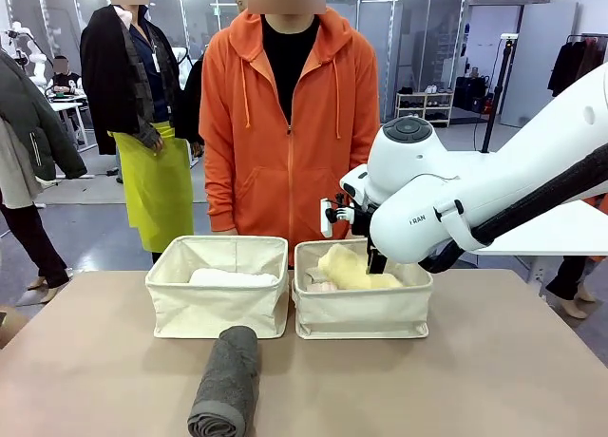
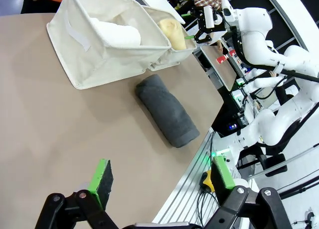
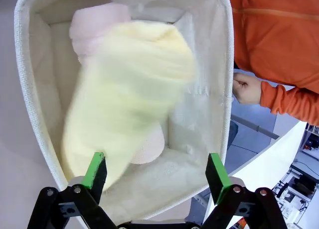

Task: Divide the towels into two baskets.
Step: Pick up one hotel-folded towel from the bottom of the table and place it in the Fabric basket indicated by the person.

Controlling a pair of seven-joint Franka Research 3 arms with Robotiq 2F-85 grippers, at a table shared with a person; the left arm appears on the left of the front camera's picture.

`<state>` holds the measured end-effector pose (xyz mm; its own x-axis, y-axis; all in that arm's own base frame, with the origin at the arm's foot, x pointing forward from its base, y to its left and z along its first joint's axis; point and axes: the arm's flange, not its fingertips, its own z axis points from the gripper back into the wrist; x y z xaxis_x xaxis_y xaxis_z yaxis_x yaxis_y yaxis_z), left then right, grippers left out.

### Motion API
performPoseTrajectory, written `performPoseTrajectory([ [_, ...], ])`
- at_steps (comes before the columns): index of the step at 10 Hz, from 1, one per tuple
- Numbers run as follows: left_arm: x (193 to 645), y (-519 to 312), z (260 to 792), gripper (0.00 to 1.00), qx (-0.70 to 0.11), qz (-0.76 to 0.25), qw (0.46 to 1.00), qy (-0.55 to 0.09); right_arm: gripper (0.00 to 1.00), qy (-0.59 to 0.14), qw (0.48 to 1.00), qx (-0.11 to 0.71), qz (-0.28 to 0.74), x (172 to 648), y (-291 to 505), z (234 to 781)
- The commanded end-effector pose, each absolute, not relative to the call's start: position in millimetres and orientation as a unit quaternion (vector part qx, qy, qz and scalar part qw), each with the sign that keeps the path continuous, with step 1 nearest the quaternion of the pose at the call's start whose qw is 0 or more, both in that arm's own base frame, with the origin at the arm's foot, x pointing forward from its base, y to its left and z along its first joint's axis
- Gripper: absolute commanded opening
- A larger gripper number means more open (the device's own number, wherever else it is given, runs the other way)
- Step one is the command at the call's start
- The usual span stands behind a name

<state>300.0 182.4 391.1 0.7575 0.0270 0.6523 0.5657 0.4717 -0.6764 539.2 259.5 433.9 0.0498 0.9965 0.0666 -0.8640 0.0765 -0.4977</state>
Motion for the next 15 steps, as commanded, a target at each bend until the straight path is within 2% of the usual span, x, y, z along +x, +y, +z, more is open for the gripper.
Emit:
performPoseTrajectory([
  [1,295.9,184.5,393.3,1.00,-0.490,-0.171,0.799,-0.304,1.00,-0.200,0.704,-0.167,0.661,539.5,260.6,432.8],
  [15,295.9,184.5,393.3,1.00,-0.490,-0.171,0.799,-0.304,1.00,-0.200,0.705,-0.165,0.661,539.4,259.8,432.1],
])
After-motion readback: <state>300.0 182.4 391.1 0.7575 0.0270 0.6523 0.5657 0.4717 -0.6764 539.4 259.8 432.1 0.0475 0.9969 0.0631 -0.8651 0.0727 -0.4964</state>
